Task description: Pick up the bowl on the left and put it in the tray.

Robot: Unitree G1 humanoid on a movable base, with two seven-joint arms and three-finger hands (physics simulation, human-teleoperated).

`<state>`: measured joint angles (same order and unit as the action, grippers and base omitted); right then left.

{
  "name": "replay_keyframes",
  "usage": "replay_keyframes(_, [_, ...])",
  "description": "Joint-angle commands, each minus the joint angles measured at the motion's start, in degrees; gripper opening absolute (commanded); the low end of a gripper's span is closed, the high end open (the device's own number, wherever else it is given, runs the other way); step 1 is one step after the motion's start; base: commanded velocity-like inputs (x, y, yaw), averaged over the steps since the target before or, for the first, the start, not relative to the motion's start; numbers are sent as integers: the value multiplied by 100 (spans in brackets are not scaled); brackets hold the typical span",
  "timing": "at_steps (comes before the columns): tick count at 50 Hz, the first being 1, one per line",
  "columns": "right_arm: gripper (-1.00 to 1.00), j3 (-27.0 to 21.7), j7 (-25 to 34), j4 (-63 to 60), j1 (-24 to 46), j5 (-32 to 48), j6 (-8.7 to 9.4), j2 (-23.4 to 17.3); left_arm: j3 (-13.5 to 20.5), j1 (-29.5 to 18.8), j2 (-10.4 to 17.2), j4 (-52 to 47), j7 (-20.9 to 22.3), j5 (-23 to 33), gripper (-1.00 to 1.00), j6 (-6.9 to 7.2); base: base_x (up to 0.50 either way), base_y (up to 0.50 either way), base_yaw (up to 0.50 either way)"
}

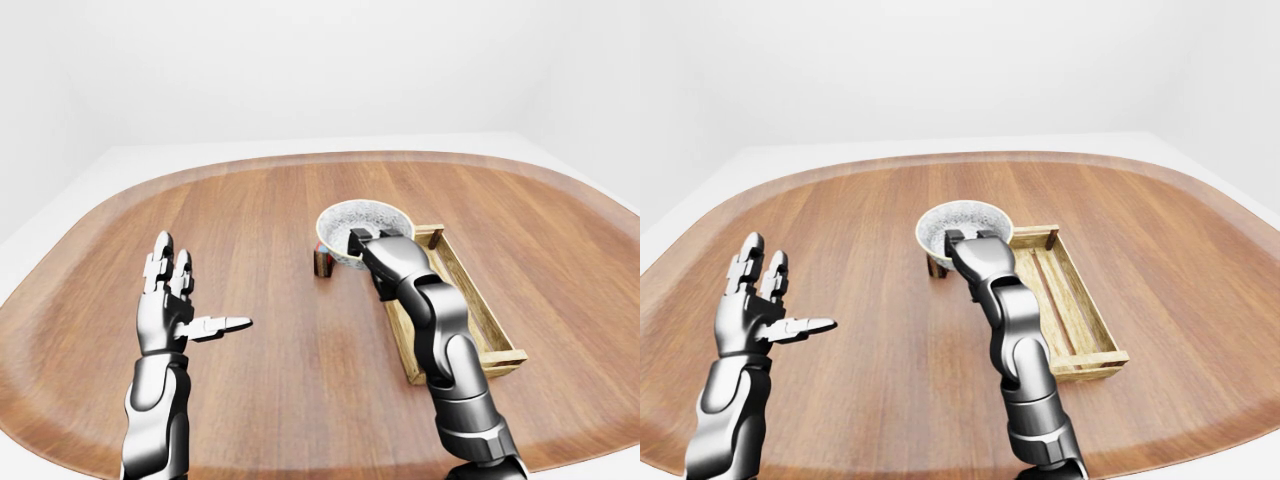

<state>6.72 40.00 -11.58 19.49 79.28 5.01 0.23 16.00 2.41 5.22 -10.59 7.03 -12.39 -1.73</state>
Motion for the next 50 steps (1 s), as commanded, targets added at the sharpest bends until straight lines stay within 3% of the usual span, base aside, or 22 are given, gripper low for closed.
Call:
replay_keyframes(1, [-100,-348,0,362,217,-88,-1,-333,-231,-64,-65,231,-167,168,100,-65,0,0,0])
replay_keyframes(9, [-100,-631,0,389,187,-326,-1,-619,-246,-89,-69,274,-177,196,100,-105,0,0,0])
replay_keyframes(17, [-100,-815,0,566,94,-499,-1,-858,-222,-67,-61,104,-194,181,100,10,0,0,0])
replay_keyframes(23, [-100,-967,0,947,135,-744,-1,-1081,-214,-56,-68,212,-168,217,100,-84,0,0,0])
replay_keyframes(28, [-100,-1050,0,1157,186,-863,-1,-1243,-205,-37,-71,106,-181,205,100,-2,0,0,0])
replay_keyframes(40, [-100,-1305,0,2174,433,-1233,-1,-1708,-191,13,-88,32,-150,211,100,25,0,0,0])
replay_keyframes(50, [-100,-1319,-427,2640,547,-1579,-1,-1894,-186,-3,-83,132,-143,222,100,-56,0,0,0])
